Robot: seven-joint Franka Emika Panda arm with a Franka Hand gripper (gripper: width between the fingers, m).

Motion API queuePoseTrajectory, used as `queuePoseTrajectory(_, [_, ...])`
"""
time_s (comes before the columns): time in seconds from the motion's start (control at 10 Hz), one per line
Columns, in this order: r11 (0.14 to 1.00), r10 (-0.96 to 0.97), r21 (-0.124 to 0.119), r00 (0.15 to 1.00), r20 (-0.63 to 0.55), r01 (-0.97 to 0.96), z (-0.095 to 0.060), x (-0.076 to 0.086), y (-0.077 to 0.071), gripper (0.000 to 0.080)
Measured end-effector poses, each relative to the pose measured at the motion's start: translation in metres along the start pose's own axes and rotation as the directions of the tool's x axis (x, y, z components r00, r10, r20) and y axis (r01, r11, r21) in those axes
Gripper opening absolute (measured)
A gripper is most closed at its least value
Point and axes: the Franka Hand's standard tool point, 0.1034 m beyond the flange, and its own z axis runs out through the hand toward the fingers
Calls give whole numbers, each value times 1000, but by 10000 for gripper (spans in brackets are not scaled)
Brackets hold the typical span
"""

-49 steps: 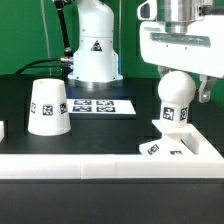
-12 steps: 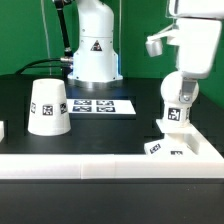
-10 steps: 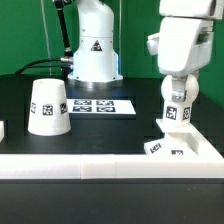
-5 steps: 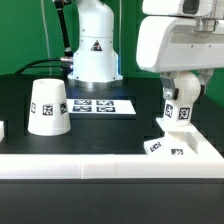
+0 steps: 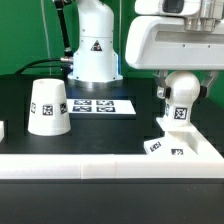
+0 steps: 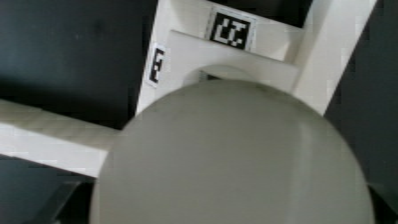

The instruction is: Assemble lamp

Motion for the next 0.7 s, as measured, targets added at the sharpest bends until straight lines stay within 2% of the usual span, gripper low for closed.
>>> queuePoseTrajectory(0.2, [969,248,14,969,4,-248,1,-1,4,577])
queuePoseTrajectory(0.7, [843,538,19,843,14,-538,1,-2,8,577])
